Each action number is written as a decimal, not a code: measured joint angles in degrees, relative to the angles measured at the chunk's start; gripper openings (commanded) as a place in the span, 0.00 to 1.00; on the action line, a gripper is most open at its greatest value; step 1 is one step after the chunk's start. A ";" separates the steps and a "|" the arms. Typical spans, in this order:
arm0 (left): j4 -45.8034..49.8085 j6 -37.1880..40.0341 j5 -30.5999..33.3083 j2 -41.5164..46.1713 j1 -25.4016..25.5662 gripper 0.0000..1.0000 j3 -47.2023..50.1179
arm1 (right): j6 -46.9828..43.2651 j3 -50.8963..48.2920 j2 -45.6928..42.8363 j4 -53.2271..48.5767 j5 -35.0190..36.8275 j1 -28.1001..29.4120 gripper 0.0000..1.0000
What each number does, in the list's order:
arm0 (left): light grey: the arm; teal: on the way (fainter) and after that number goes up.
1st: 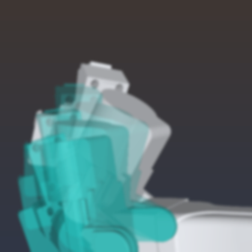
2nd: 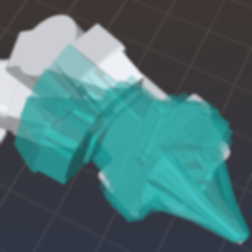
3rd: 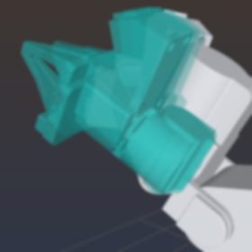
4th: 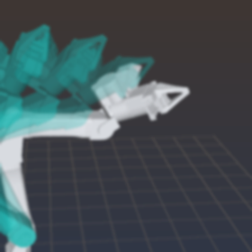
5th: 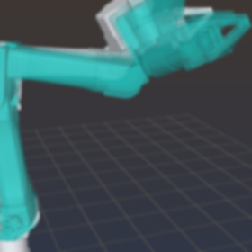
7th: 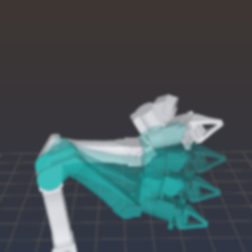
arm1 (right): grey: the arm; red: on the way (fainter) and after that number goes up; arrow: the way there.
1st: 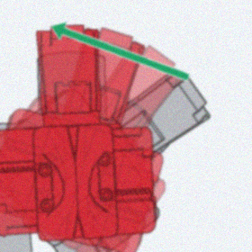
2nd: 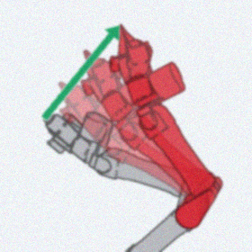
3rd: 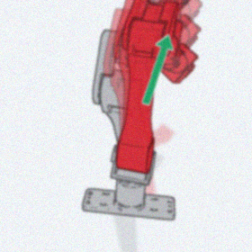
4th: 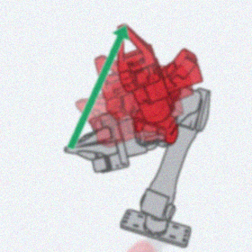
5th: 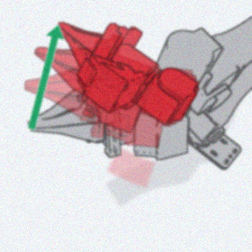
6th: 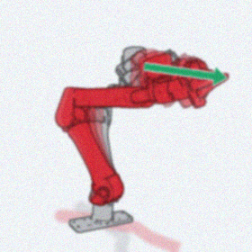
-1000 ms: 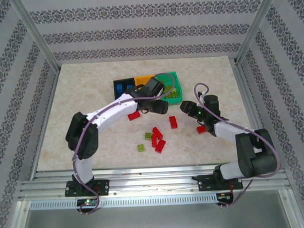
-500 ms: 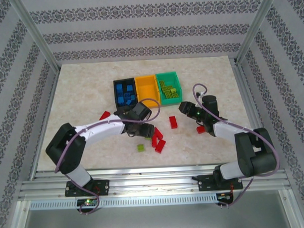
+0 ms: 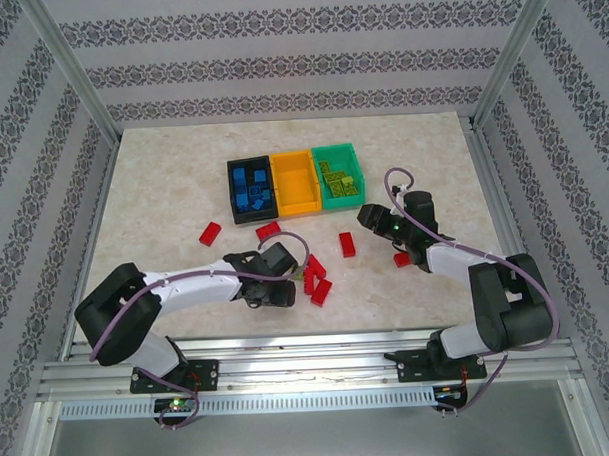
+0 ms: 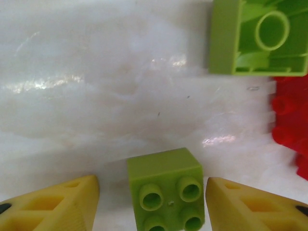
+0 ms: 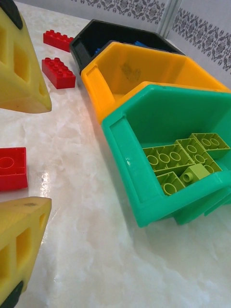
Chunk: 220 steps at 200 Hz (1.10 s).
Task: Sort the legos into containers by color
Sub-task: Pick up the lego from the middle-left of the table.
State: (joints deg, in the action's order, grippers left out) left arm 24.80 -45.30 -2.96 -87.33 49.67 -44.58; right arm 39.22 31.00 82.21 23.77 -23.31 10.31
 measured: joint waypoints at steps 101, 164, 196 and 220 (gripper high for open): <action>1.20 -1.86 2.75 -3.02 1.73 0.29 -3.65 | -0.17 0.00 0.11 -0.04 0.11 0.09 0.50; -0.02 -1.33 3.89 0.70 1.75 0.24 -4.85 | -0.17 0.00 0.28 -0.11 0.09 0.09 0.50; -0.07 -0.61 5.57 4.00 1.75 0.23 -6.82 | -0.17 0.00 0.76 -0.09 0.09 0.09 0.50; -0.22 0.57 6.75 4.72 1.73 0.23 -9.18 | -0.17 0.00 1.09 -0.15 0.09 0.09 0.50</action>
State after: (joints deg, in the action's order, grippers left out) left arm 24.58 -44.73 3.79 -82.61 51.40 -53.76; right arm 39.05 31.00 83.31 23.62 -23.22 10.39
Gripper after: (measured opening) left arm 0.313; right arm 0.501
